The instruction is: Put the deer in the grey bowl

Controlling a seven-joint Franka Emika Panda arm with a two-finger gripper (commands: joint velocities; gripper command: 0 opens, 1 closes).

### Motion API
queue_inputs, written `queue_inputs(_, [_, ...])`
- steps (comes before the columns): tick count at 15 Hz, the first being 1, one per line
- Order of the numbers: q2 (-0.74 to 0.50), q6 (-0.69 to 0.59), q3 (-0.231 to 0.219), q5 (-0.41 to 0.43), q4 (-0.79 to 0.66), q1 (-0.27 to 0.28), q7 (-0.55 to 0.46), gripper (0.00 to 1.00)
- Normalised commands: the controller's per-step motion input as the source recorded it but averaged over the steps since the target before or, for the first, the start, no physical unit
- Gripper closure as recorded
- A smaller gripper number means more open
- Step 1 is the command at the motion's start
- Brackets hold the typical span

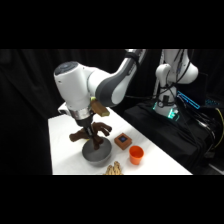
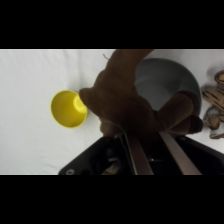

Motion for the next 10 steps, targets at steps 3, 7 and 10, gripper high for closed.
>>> queue_inputs(3, [0.23,-0.03,0.006,0.130,0.27,0.005,-0.07,0.93])
queue_inputs(7, [0.13,-0.07,0.011,0.138,0.22,-0.003,-0.11,0.41])
queue_inputs(10, [0.00,-0.12,0.021,0.134,0.14,-0.009,-0.14,0.17])
